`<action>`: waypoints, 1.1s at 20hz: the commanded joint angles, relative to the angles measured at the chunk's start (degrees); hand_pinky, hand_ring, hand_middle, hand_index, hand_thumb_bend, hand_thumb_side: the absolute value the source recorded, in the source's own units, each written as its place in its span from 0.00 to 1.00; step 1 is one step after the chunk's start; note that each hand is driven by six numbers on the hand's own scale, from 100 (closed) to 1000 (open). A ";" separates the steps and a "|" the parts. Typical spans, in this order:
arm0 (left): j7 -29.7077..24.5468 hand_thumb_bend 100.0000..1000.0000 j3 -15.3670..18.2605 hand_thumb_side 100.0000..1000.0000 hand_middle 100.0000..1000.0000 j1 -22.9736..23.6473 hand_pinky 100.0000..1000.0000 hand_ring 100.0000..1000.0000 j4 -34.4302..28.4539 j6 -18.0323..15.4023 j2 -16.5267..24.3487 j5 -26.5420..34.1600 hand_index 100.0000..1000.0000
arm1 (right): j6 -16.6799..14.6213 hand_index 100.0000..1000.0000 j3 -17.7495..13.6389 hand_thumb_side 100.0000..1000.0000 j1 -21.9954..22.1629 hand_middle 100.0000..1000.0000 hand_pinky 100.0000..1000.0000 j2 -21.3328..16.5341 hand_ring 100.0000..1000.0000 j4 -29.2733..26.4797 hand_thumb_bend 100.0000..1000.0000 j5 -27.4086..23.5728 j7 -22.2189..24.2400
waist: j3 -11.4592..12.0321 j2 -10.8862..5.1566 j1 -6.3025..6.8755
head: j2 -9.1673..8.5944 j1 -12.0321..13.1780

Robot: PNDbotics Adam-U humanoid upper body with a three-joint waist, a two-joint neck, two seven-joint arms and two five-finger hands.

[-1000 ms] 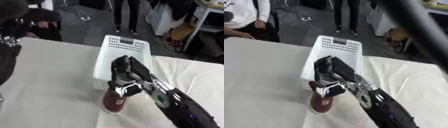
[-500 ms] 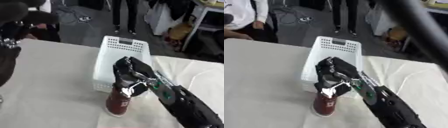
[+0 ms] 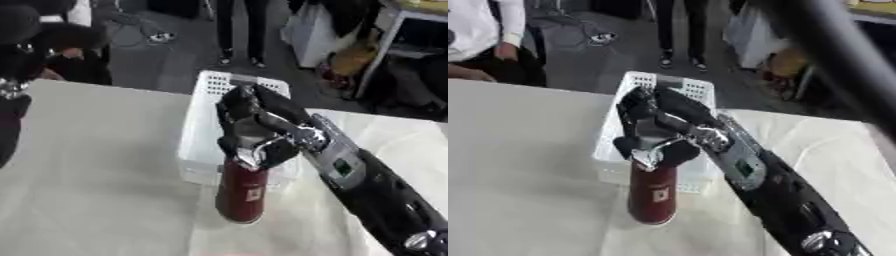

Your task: Pick up objects on the table and place them in the box.

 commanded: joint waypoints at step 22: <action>0.83 0.28 1.54 0.80 0.89 -1.58 0.87 0.77 -0.92 1.54 0.42 -1.45 0.93 | 0.48 0.02 -5.26 0.60 1.14 0.00 0.00 -19.97 0.00 -5.39 0.00 -17.52 -6.43 | 1.20 -0.45 -1.63 | -1.17 4.20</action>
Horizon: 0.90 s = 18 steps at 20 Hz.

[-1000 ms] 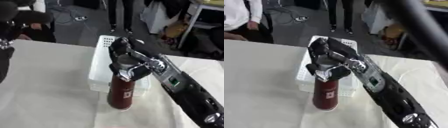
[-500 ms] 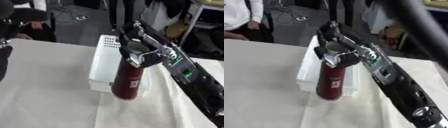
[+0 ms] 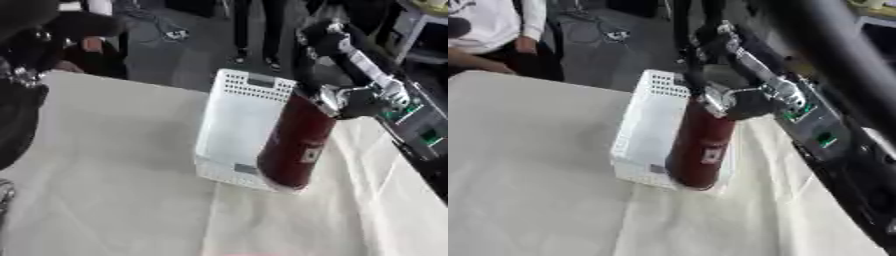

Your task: Pick up objects on the table and place them in the box.

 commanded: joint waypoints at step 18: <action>-3.08 0.23 -0.88 0.85 0.90 -2.64 0.86 0.77 -0.92 1.79 -0.70 -0.49 0.95 | -2.97 0.02 -4.88 0.57 0.24 0.00 0.00 -8.42 0.00 2.50 0.00 -3.12 -7.14 | 4.09 1.07 -2.76 | -5.69 -0.44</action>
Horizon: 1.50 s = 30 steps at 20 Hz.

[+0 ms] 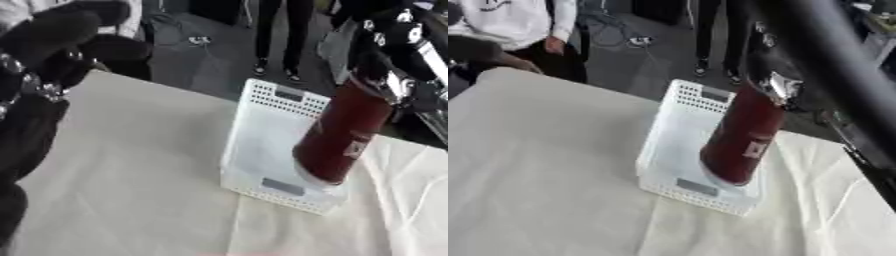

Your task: Pick up objects on the table and place them in the box.

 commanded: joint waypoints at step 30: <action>-5.28 0.18 -2.23 0.89 0.90 -1.88 0.85 0.77 -0.92 -0.26 -1.00 2.14 0.96 | -5.85 0.86 -5.76 1.00 3.40 0.86 0.53 -5.97 0.77 6.42 0.00 28.75 -19.88 | 5.70 1.16 -1.98 | -5.02 -1.70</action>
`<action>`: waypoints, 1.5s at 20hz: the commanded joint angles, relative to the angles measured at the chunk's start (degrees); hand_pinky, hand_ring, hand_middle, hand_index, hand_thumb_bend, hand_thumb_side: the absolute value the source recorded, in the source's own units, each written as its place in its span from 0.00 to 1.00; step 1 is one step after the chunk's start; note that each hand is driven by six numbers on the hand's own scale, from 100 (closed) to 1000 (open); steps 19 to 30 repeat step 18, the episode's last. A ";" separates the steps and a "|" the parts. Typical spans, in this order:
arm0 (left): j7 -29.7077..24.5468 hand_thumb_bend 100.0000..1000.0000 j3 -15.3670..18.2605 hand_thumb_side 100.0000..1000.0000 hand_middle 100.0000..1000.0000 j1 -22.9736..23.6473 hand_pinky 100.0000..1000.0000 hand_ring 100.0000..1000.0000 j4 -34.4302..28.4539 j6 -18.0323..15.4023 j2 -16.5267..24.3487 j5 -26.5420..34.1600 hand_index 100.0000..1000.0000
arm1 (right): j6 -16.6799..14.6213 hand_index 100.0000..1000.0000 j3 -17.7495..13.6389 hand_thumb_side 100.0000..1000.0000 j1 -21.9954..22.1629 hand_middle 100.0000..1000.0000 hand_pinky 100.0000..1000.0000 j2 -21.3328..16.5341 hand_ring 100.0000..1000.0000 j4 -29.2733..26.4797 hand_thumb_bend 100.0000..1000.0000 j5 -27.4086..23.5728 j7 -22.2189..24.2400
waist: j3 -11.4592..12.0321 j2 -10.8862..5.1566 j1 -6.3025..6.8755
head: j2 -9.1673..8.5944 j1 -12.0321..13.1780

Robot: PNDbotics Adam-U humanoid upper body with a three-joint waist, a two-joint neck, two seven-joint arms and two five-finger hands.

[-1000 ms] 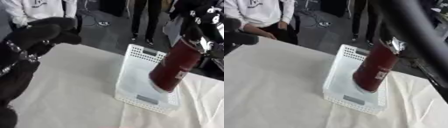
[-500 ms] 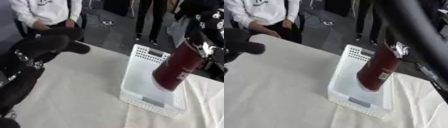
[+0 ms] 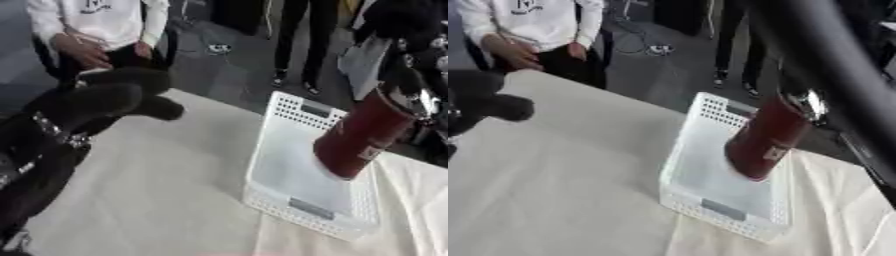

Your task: Pick up objects on the table and place them in the box.

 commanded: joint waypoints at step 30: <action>-0.51 0.17 0.20 0.91 0.91 -0.44 0.85 0.77 -0.92 0.12 0.23 -0.05 0.96 | -2.87 1.00 -1.98 1.00 2.74 1.00 0.99 -3.80 0.99 3.28 0.06 12.47 -13.35 | -0.54 -0.50 0.49 | -2.03 1.38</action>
